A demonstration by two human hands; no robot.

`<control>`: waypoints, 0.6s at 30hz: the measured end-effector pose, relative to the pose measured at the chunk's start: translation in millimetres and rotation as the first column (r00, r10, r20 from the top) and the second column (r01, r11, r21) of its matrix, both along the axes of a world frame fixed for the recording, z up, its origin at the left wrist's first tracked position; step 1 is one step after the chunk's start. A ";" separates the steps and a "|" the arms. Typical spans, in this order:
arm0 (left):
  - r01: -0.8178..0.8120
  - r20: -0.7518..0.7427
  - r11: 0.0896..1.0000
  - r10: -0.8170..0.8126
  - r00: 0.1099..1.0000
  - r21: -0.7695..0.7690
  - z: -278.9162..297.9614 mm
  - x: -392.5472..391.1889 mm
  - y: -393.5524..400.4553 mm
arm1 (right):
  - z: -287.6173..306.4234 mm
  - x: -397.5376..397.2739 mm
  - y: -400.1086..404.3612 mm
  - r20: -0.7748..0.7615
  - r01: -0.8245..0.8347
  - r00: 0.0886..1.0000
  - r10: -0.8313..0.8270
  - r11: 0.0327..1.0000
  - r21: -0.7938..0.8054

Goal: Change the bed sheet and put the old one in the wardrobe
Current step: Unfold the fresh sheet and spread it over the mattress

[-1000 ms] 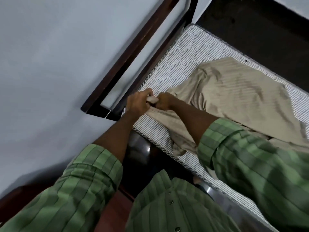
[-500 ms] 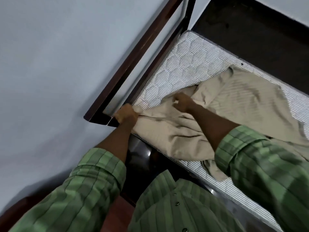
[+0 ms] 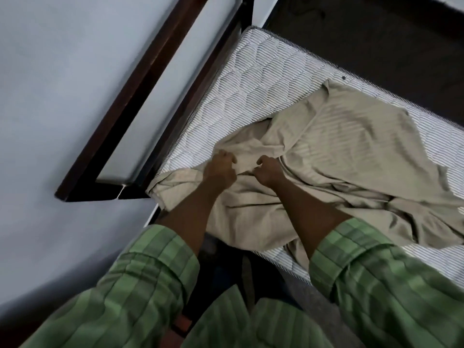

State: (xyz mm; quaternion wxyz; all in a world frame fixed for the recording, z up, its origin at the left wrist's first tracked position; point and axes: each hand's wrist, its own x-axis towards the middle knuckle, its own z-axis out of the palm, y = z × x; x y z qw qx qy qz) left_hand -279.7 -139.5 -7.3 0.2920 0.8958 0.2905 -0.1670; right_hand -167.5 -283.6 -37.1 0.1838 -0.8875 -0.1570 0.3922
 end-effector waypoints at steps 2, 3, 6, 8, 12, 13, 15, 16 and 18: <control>0.023 0.029 1.000 -0.023 0.999 0.016 -17.3 21.6 -21.1 | -18.1 13.9 -8.3 -0.004 0.055 0.998 -0.055 0.998 0.014; 0.041 0.047 0.999 -0.043 0.998 0.036 -25.1 31.7 -29.7 | -27.3 22.1 -11.6 -0.013 0.095 0.995 -0.095 0.995 0.022; 0.113 0.079 0.989 -0.120 0.990 0.094 -55.8 66.2 -48.5 | -56.3 52.2 -19.4 0.015 0.278 0.960 -0.279 0.959 0.064; 0.155 0.102 0.980 -0.168 0.981 0.124 -80.8 86.0 -57.4 | -78.7 69.9 -23.2 0.052 0.403 0.912 -0.408 0.912 0.082; 0.207 0.145 0.960 -0.236 0.961 0.186 -140.8 124.5 -65.9 | -127.4 100.5 -21.9 0.097 0.620 0.772 -0.628 0.778 0.103; 0.214 0.152 0.953 -0.250 0.956 0.216 -154.5 135.4 -65.7 | -141.5 109.8 -20.3 0.059 0.669 0.734 -0.677 0.735 0.114; 0.221 0.186 0.941 -0.272 0.944 0.256 -177.5 153.9 -65.3 | -168.3 124.9 -16.7 -0.050 0.758 0.646 -0.761 0.633 0.160; 0.225 0.178 0.939 -0.276 0.945 0.261 -192.3 159.7 -64.0 | -180.6 129.0 -15.5 -0.072 0.791 0.601 -0.796 0.580 0.197; 0.190 0.150 0.939 -0.240 0.959 0.286 -208.8 167.8 -61.8 | -203.8 133.4 -9.9 -0.071 0.810 0.545 -0.836 0.502 0.303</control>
